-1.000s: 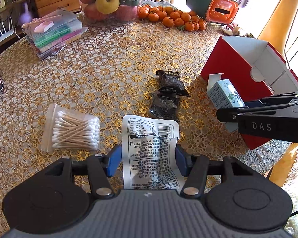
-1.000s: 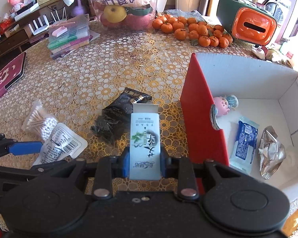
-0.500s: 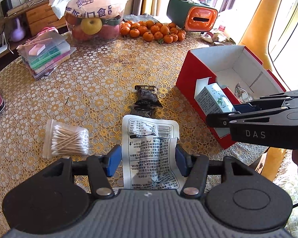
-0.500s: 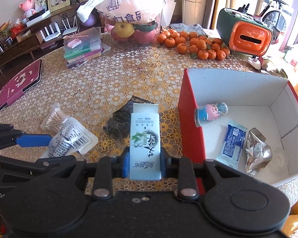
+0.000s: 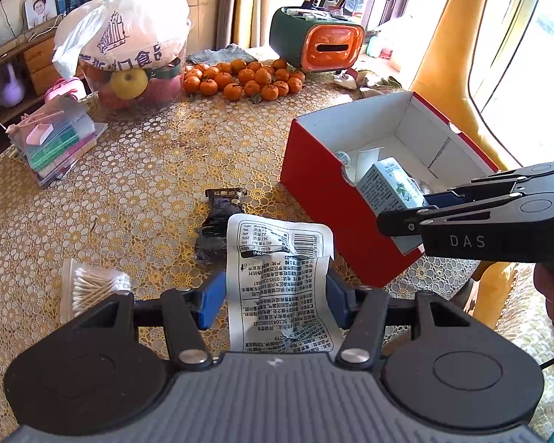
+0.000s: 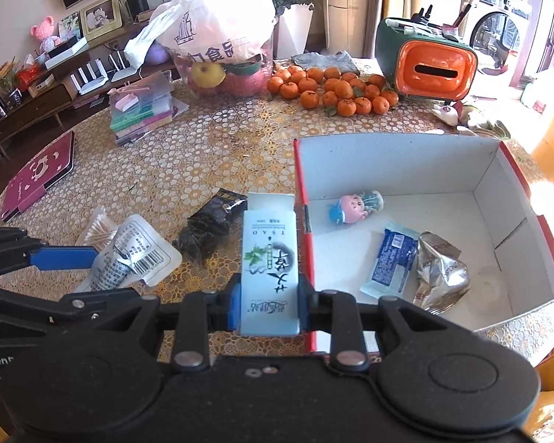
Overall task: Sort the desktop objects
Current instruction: 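Carry the sachet with the left tool while the right tool carries the carton over the shoebox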
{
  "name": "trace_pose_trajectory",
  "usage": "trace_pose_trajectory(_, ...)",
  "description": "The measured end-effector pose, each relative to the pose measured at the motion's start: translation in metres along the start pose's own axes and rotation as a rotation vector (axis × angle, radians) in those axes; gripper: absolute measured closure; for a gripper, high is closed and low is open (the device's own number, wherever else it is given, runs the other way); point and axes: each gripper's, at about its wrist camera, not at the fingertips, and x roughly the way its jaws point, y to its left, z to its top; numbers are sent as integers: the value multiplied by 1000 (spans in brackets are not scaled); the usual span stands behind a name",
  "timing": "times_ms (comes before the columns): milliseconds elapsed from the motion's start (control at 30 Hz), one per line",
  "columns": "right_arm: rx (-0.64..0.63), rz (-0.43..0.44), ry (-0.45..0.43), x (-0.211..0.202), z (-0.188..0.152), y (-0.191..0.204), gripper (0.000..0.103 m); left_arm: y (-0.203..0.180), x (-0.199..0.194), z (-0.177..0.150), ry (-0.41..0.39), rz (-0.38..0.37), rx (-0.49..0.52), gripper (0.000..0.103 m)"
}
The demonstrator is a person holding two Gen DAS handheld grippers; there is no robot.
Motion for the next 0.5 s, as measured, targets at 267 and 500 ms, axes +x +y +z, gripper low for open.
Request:
trace_pose_trajectory(267, 36, -23, -16, -8, -1, -33, 75, -25, 5, 19, -8, -20, 29, 47)
trace_pose_trajectory(500, 75, -57, -18, -9, -1, -68, 75, -48, 16, 36, -8, -36, 55, 47)
